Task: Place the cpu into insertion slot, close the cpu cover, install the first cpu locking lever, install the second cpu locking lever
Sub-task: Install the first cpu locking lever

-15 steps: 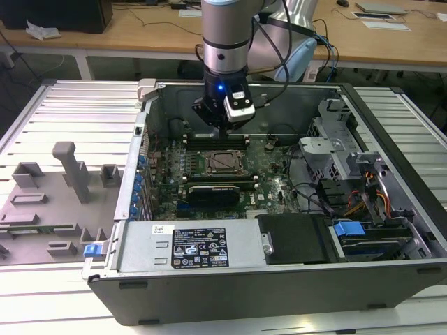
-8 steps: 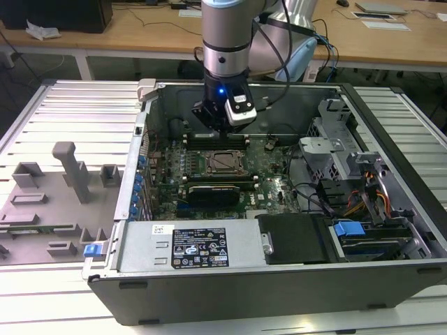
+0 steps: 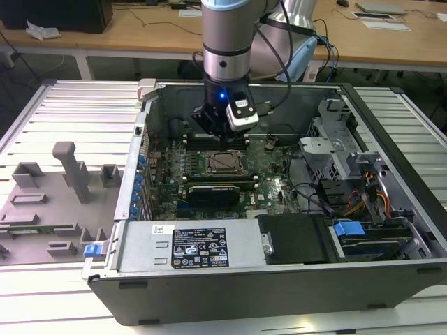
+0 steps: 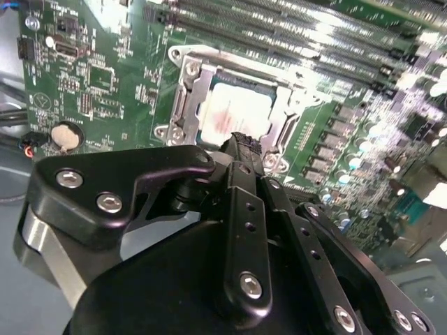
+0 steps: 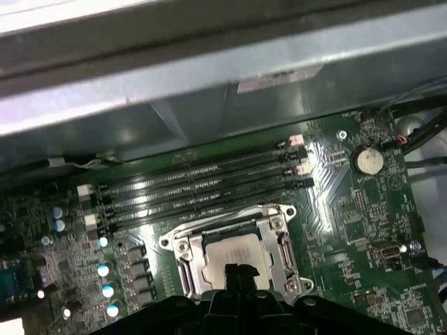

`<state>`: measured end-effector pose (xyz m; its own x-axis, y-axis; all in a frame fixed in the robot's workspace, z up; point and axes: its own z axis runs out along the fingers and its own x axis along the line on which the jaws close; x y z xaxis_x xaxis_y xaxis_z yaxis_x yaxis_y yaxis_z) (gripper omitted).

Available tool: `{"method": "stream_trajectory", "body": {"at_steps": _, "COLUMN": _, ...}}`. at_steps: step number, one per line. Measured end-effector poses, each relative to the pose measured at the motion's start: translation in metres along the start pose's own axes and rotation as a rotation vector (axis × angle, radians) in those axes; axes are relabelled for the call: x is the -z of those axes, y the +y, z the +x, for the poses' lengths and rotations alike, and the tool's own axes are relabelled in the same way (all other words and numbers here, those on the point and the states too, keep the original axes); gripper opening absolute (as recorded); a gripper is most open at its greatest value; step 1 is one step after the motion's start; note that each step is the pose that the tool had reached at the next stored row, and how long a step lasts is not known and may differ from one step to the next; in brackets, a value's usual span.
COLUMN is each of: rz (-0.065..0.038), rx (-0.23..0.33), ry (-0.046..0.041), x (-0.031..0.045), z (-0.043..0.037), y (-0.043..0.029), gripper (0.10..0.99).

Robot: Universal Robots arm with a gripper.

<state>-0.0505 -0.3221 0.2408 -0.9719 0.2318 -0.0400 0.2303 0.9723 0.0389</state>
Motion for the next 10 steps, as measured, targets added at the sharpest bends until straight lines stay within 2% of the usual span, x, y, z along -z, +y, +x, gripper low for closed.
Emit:
{"method": "stream_trajectory", "body": {"at_steps": 6, "rz": 0.008, "rx": 0.024, "ry": 0.001, "x": -0.001, "z": -0.0013, "y": -0.0059, "gripper": 0.106}}
{"method": "stream_trajectory", "body": {"at_steps": 10, "rz": 0.009, "rx": 0.071, "ry": 0.0037, "x": -0.0027, "z": -0.0018, "y": -0.0074, "gripper": 0.106}}
